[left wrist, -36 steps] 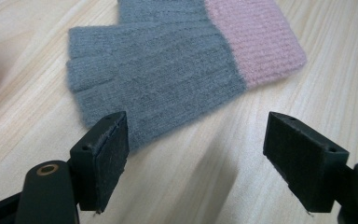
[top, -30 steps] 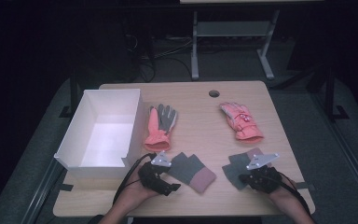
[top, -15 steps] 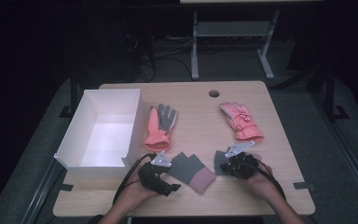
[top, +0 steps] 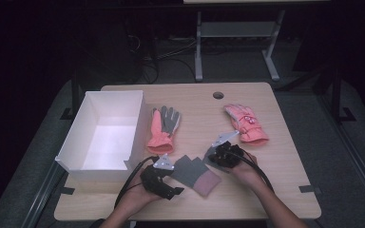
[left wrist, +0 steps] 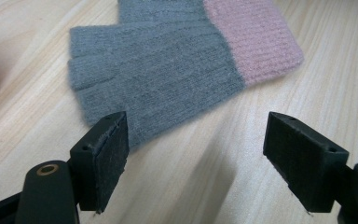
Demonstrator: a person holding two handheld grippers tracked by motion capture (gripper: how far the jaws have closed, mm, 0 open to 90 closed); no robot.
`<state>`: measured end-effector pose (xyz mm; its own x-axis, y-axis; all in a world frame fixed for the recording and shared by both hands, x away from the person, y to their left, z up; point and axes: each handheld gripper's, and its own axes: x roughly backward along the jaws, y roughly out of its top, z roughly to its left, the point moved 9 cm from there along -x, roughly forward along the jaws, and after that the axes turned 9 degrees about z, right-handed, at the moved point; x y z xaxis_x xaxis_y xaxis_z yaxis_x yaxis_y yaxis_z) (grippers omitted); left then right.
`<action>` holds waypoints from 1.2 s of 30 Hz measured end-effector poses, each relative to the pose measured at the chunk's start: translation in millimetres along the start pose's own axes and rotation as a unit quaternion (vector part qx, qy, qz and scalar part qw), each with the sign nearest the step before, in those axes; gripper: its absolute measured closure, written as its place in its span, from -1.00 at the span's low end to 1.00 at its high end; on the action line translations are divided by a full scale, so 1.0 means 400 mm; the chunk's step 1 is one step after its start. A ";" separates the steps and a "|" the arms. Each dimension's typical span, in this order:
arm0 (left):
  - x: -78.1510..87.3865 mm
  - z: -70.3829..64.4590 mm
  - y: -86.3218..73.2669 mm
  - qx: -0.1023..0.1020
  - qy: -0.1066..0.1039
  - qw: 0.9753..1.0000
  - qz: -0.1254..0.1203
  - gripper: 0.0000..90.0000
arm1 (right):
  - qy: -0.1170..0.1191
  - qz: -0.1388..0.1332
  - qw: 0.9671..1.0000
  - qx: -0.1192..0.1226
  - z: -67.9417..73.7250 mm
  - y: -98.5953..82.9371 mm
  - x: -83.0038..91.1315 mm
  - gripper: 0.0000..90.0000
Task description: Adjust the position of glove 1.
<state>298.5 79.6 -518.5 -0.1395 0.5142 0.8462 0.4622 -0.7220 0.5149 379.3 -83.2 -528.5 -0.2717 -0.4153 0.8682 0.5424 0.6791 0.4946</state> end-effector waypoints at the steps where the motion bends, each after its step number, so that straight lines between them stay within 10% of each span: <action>1: -0.001 -0.001 0.000 0.000 0.000 1.000 0.001 -0.51 | 0.001 -0.004 1.000 -0.002 -0.005 0.010 -0.006 1.00; 13: 0.000 0.004 -0.002 -0.001 0.000 1.000 0.002 -0.51 | 0.008 -0.032 0.999 -0.010 -0.033 0.034 0.020 0.84; 25: -0.003 0.005 -0.008 -0.007 0.001 1.000 0.014 -0.51 | -0.011 -0.027 0.998 -0.062 -0.081 -0.118 0.097 0.19; 36: -0.003 0.007 -0.009 -0.013 0.002 1.000 0.016 -0.51 | -0.014 -0.022 0.997 -0.068 -0.076 -0.112 0.064 0.64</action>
<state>299.4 82.6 -521.7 -0.1291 0.4885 0.8630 0.4430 -0.7502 0.4909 372.2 -142.8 -529.9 -0.3183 -0.4255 0.8471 0.6322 0.5706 0.5241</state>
